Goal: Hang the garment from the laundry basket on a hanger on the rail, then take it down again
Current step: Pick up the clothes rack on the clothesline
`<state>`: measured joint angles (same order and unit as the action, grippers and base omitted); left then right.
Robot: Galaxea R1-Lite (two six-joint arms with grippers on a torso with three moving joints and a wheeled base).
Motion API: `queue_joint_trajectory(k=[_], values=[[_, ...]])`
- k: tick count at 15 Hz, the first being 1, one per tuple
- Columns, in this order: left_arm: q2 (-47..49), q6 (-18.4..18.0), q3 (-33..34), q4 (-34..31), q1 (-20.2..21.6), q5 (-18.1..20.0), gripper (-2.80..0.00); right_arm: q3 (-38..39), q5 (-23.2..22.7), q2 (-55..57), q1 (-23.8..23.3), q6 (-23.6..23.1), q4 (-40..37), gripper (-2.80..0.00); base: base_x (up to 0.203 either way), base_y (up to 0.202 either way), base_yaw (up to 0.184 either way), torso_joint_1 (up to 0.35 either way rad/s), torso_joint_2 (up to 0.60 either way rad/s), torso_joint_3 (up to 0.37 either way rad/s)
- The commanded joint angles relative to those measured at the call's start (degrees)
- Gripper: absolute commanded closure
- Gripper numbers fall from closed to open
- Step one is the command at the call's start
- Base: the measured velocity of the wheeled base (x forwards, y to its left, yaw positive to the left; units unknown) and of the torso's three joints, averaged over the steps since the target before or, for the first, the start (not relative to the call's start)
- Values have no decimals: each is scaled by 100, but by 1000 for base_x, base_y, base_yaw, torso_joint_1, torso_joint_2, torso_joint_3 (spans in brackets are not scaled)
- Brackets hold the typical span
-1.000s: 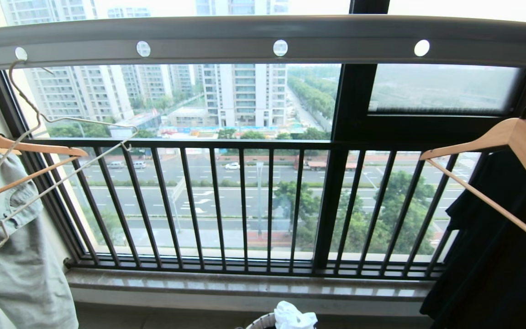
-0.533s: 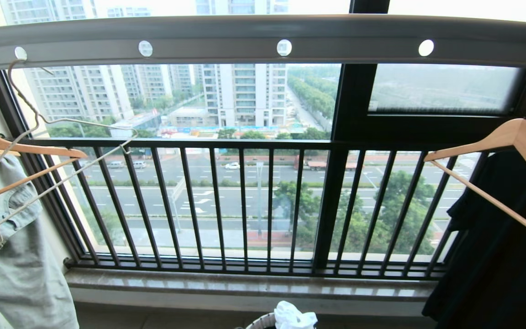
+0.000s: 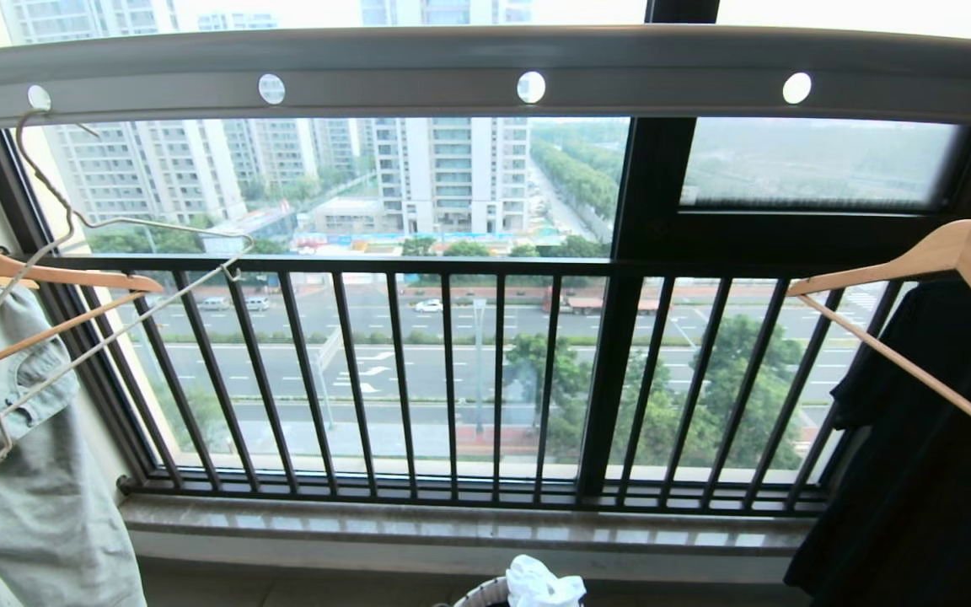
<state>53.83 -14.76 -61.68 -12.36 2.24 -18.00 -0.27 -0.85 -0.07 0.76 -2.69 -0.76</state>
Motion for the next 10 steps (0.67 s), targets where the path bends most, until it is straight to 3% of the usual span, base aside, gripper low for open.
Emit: queue_joint_trajectory(k=[1,4,6,7,10], values=[[738,22,-281,-39,597,-9,0,0,-3,7,3,-3,-3,0,0,0,0,0,0,0],[1360,45,-423,162,1121,41,0,0,-3,7,3,-3,-3,0,0,0,0,0,0,0],[1420,35,-416,226,1182,331,0,0,-3,7,3,-3,-3,0,0,0,0,0,0,0],[1418,41,-421,224,1190,595,-280,0,-3,7,3,-3,-3,0,0,0,0,0,0,0],[1415,59,-458,107,1351,1383,-280,0,-3,7,3,-3,-2,0,0,0,0,0,0,0]])
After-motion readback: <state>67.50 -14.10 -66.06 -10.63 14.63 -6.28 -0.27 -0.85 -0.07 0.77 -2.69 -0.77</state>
